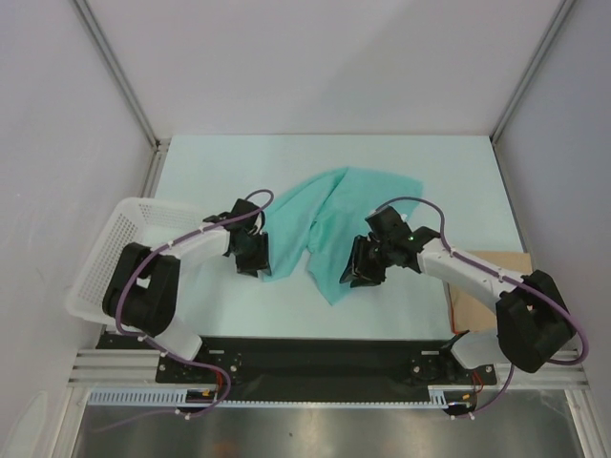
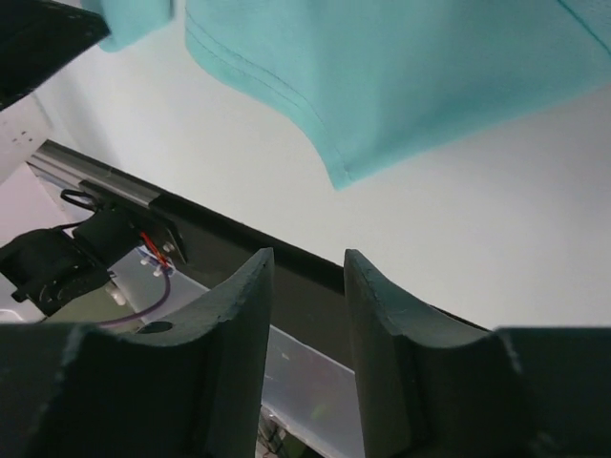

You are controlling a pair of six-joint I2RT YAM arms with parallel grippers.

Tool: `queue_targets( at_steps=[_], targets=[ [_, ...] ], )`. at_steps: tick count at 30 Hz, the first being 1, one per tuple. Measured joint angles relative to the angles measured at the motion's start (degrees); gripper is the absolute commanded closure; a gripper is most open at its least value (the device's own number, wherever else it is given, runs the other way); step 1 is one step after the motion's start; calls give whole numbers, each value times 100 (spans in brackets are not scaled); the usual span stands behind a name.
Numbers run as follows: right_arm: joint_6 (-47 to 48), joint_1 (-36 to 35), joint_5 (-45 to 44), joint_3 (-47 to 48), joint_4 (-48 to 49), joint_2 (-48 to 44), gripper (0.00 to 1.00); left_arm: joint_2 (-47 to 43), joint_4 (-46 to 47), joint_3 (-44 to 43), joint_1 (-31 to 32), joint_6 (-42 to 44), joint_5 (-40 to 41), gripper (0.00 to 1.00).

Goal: Fold and stack the t-shirts
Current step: Flatten the tshirt out

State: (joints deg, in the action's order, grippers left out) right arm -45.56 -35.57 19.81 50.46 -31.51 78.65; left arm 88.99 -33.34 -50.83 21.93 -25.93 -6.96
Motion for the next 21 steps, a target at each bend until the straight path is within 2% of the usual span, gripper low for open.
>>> queue_targets(
  at_steps=[1,2,3,4,7,12,16,21],
  targets=[
    [-42,-9,26,0,85,42,58,105,44,0,0,-15,-22,58],
    [-70,-13,37,0,133,74,57,177,68,2,0,-55,-28,58],
    [-109,-22,48,0,175,111,55,219,66,2,0,-83,-28,57],
    [-151,-26,52,0,208,144,53,232,61,7,0,-109,-31,51],
    [-389,-52,66,-140,496,195,46,221,79,24,-2,-208,-50,48],
    [-1067,-164,57,-778,1119,304,47,208,162,63,-11,-273,-184,47],
    [-1637,-398,-118,-1056,1331,481,48,254,286,66,-11,-321,-275,58],
    [-2059,-636,-310,-1080,1794,741,50,284,315,66,-11,-363,-284,56]
  ],
)
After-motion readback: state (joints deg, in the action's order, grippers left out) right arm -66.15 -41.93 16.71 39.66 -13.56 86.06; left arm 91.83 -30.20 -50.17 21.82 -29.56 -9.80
